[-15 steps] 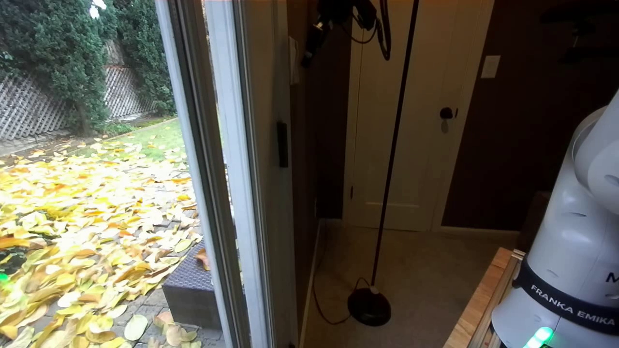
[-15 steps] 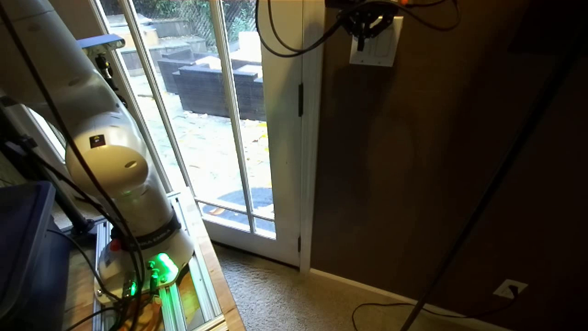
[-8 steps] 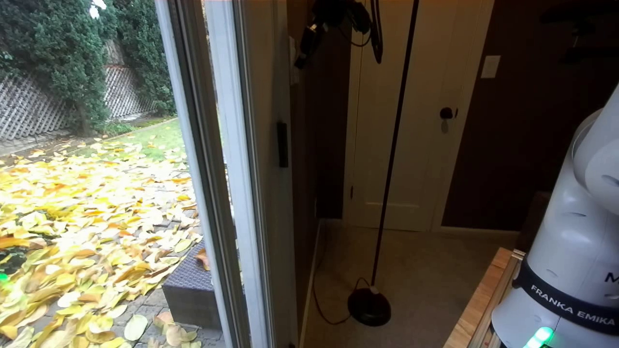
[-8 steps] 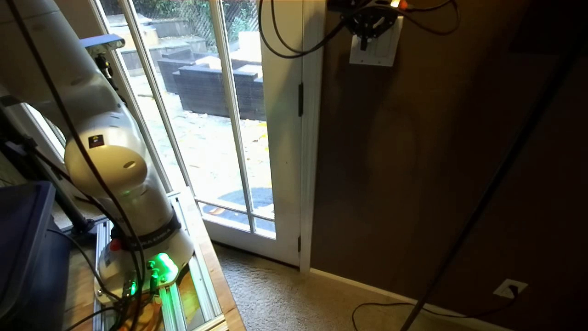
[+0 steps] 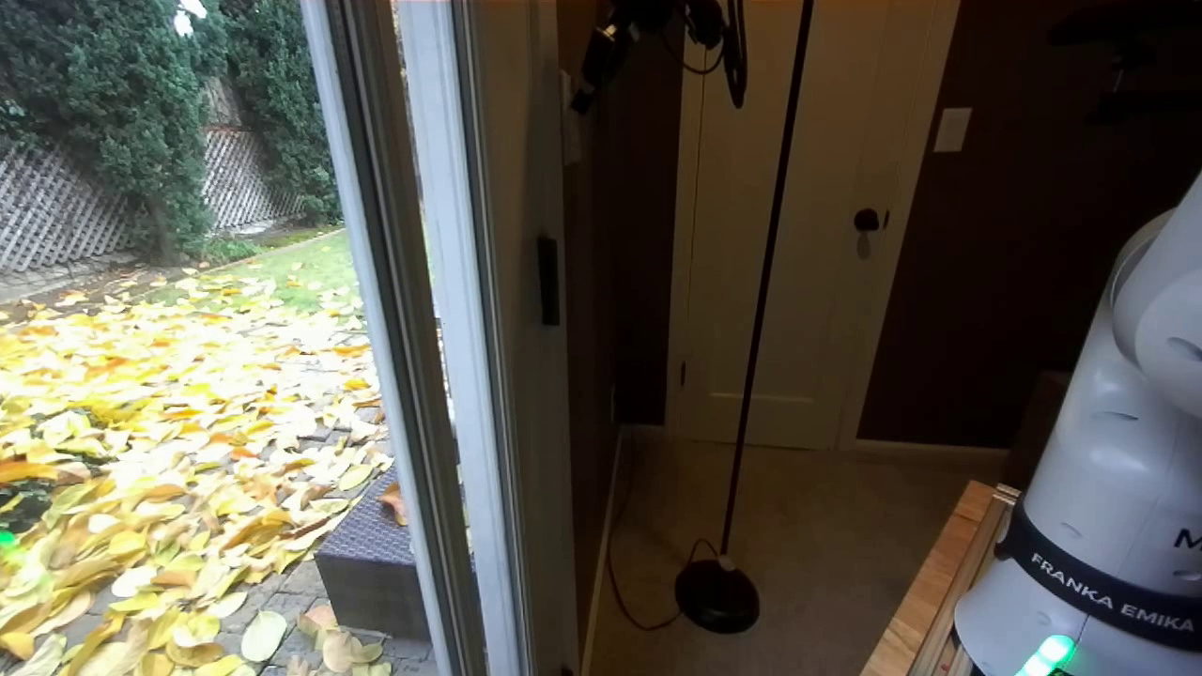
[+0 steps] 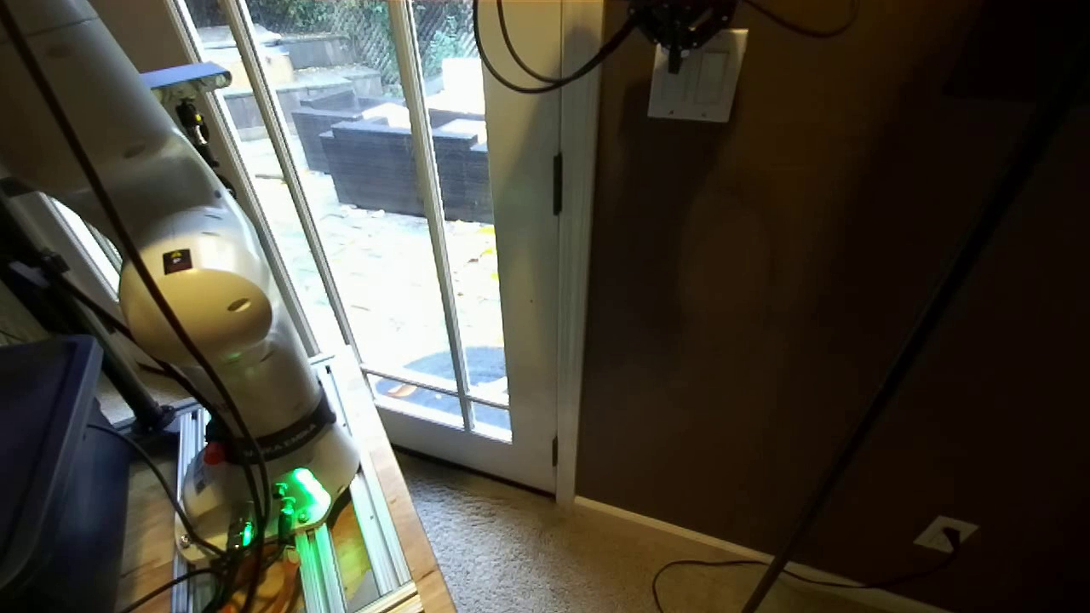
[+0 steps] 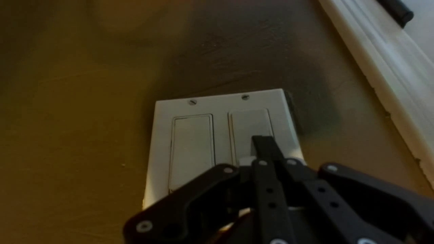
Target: Turn off the light switch on the left.
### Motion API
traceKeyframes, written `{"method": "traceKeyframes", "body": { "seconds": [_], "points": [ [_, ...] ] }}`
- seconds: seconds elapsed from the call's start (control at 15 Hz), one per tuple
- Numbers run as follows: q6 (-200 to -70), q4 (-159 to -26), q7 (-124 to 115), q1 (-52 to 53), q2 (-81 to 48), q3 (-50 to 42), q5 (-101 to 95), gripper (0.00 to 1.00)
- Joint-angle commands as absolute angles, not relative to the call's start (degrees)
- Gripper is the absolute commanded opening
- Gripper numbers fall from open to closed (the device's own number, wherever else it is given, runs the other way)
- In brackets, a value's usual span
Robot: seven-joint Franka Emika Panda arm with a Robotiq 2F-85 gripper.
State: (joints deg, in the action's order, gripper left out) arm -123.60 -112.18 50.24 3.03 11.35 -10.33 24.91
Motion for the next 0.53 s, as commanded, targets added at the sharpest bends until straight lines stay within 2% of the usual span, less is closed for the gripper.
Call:
{"method": "traceKeyframes", "body": {
  "seconds": [0.0, 0.2, 0.47],
  "points": [
    [-125.7, -111.3, 50.0, 2.7, 9.6, -9.0, 27.0, 0.00],
    [-127.7, -111.1, 48.9, 2.8, 8.5, -8.4, 26.2, 0.00],
    [-124.9, -111.9, 34.8, -0.1, 10.7, -6.2, 12.9, 0.00]
  ]
}}
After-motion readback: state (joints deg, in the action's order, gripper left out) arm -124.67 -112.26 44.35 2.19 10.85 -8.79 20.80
